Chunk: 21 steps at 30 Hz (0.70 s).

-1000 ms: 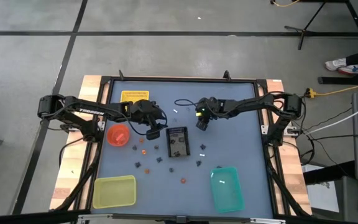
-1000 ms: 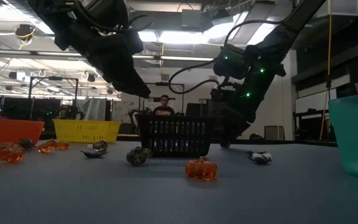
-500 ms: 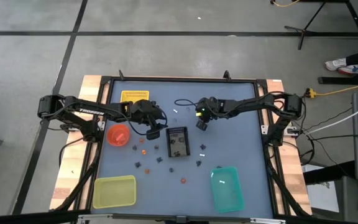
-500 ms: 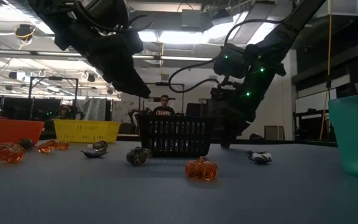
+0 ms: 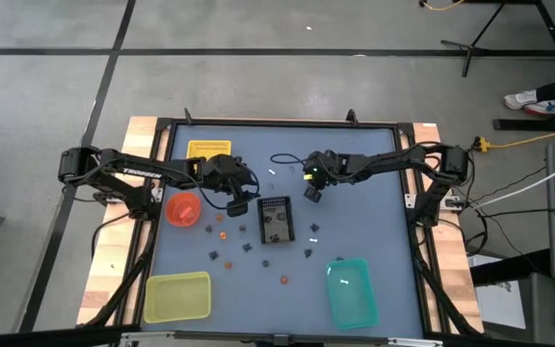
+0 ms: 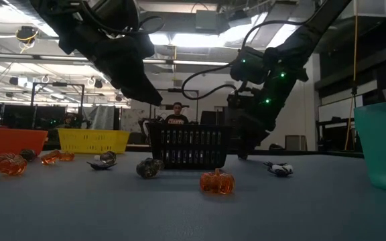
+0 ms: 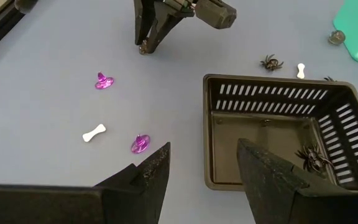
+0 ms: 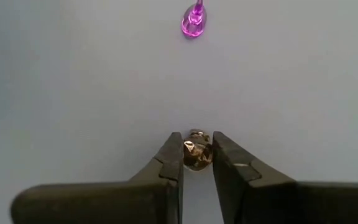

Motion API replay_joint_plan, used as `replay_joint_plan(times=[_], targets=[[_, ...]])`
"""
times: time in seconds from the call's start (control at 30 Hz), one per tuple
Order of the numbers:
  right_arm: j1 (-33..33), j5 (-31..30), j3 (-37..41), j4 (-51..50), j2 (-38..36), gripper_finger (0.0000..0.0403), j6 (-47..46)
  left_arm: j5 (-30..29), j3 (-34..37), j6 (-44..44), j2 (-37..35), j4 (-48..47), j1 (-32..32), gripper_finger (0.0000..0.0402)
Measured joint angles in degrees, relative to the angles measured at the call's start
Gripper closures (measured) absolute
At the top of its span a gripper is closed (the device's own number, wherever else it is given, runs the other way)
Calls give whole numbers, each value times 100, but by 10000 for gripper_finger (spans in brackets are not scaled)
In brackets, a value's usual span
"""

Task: Sort Halloween decoration
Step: Put the black skull toy into the bottom yellow bin

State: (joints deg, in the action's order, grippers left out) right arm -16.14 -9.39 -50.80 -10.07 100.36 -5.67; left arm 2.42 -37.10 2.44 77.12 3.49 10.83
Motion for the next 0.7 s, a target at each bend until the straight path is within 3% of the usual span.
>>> replay_joint_plan(times=[0.27, 0.7], targets=[[-2, 99, -26, -35, 0, 341, 1, 0, 0, 4, 0, 1, 0, 232], [-2, 1607, -702, -55, 2, 339, -2, -46, 0, -2, 0, 68, 0, 232]])
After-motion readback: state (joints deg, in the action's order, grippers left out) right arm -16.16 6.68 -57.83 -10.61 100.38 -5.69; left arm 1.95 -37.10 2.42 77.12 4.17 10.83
